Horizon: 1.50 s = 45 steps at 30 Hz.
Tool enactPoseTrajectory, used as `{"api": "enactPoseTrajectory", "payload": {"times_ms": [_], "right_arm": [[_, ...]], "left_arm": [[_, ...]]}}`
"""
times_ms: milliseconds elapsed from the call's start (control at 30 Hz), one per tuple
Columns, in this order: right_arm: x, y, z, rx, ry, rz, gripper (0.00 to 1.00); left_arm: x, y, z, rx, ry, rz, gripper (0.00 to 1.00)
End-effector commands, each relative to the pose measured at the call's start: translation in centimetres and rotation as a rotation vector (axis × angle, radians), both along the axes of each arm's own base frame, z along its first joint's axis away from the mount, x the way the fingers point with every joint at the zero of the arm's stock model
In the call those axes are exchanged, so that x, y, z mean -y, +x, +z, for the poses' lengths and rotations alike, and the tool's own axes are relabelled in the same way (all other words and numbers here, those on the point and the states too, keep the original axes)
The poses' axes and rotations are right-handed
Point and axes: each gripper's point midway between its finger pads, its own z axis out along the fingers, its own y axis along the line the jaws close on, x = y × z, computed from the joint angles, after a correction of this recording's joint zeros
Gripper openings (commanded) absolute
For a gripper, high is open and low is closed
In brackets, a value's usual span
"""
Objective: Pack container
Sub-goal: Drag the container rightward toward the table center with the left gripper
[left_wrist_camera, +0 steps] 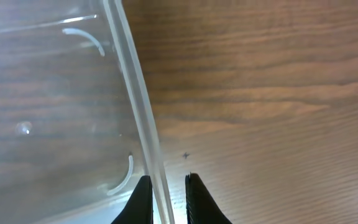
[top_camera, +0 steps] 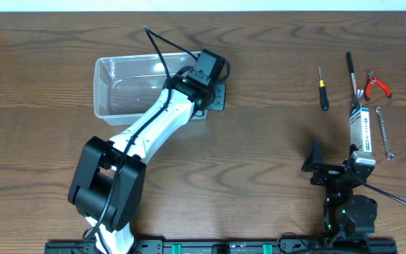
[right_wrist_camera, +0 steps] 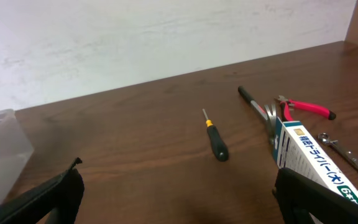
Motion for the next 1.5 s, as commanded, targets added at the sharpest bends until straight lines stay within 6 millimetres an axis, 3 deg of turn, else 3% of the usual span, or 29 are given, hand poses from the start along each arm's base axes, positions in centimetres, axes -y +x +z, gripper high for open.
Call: {"api": "enactPoseTrajectory", "payload": {"times_ms": [0,467,1000,1467], "right_arm": [[0.1,0.0,-0.1,0.002,-0.007,-0.003,0.99],[0.1,0.0,-0.1,0.002,-0.007,-0.003,0.99],[0.1,0.0,-0.1,0.002,-0.007,-0.003,0.99],[0.1,0.0,-0.1,0.002,-0.007,-0.003,0.99]], "left_arm": [[1.1,0.9,0.9,0.018,-0.048,0.008,0.09],[2.4,0.6,1.2,0.023,-0.082,-0.021,0.09],[6.6,-1.6,1.7,0.043,-0.105,-0.12,0.09],[10.7,-3.6,2.9,0.032,-0.228,-0.237,0.09]]}}
